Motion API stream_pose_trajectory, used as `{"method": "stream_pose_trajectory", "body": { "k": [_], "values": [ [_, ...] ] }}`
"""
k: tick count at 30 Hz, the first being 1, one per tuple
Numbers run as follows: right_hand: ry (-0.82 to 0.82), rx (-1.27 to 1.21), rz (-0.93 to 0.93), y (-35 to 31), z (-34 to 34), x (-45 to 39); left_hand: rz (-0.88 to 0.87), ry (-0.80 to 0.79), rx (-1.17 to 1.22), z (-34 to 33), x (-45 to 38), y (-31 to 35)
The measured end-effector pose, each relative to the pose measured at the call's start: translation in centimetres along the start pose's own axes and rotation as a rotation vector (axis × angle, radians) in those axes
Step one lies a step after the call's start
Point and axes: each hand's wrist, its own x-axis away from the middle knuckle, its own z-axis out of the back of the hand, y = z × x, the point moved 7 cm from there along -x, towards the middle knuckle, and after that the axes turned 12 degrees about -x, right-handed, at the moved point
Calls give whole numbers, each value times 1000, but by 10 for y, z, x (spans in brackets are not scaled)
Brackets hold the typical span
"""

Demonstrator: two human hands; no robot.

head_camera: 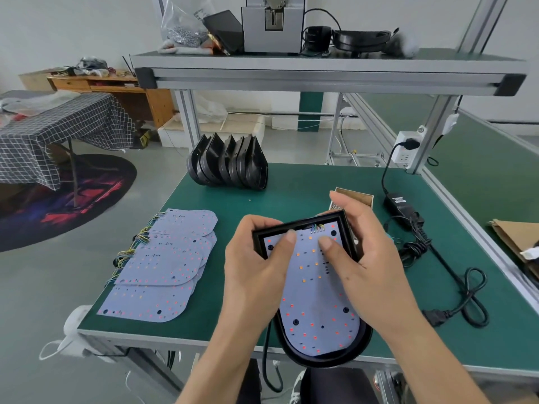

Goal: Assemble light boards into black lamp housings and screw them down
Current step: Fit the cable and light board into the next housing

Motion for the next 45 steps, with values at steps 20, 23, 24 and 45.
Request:
{"method": "stream_pose_trajectory", "body": {
  "k": [20,23,24,45],
  "values": [
    [25,-253,-244,13,8,0,209,-378,477,-21,13,-16],
    [35,-309,-250,9,8,0,251,-440,411,-26,19,-23],
    [40,-318,-253,8,9,0,245,-448,378,-26,19,-25],
    [142,-399,-253,24,31,8,94,-470,192,-26,12,-13]
  ]
}}
